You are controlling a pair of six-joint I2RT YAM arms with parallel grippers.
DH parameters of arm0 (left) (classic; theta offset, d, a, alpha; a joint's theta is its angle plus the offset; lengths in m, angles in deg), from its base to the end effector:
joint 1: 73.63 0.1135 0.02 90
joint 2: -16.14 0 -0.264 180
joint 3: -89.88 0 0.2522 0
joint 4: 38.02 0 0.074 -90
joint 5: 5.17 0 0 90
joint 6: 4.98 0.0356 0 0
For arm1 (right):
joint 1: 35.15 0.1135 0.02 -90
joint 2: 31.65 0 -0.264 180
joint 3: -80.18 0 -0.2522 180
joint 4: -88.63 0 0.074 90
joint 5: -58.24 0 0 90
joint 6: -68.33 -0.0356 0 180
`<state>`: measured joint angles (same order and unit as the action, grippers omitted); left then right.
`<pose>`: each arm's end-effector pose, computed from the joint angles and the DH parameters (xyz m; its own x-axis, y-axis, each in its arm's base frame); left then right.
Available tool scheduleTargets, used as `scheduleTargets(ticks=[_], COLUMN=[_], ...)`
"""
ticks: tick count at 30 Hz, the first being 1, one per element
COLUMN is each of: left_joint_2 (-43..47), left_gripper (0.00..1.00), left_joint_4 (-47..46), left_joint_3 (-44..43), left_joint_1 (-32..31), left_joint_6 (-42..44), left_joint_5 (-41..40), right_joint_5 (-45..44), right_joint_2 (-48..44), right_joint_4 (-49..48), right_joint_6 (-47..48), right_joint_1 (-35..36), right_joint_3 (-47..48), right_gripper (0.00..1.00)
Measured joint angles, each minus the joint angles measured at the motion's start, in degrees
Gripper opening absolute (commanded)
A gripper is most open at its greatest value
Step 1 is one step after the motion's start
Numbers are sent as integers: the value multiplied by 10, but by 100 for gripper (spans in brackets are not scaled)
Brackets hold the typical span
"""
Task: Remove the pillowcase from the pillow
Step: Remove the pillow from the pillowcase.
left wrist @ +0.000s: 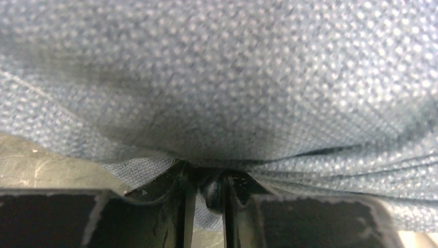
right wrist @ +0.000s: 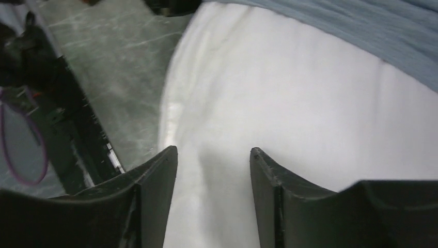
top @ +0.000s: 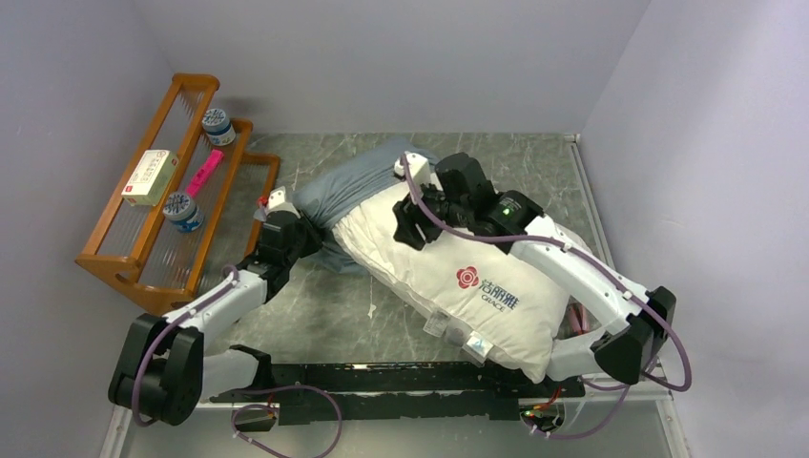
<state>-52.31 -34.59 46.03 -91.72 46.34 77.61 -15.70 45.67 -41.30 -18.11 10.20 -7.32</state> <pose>0.2379 -0.0730 0.2027 -0.4753 -0.4970 -0.7260 -0.1210 0.8543 -0.5056 0.1998 0.2162 0.3752 -0.3489 -0.4381 -0.8285 -0.8665 0.4877 0.1070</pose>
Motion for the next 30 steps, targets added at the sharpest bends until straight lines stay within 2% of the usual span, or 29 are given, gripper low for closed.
scheduleTargets(ticks=[7, 15, 20, 26, 30], left_joint_2=[42, 91, 124, 148, 156], left_gripper=[47, 57, 65, 76, 81], left_joint_4=[34, 86, 116, 123, 124], left_joint_3=[1, 0, -16, -74, -120], left_joint_1=[0, 4, 10, 18, 19], left_joint_6=[1, 18, 43, 97, 147], left_joint_5=[-12, -23, -36, -38, -9], right_joint_5=[-43, -48, -24, 6, 39], right_joint_2=[38, 70, 107, 165, 191], right_joint_4=[14, -12, -40, -66, -79], right_joint_6=[-41, -97, -116, -129, -132], right_joint_1=[-92, -209, -240, -259, -263], right_joint_3=[50, 69, 72, 80, 81], right_gripper=[73, 89, 96, 100, 100])
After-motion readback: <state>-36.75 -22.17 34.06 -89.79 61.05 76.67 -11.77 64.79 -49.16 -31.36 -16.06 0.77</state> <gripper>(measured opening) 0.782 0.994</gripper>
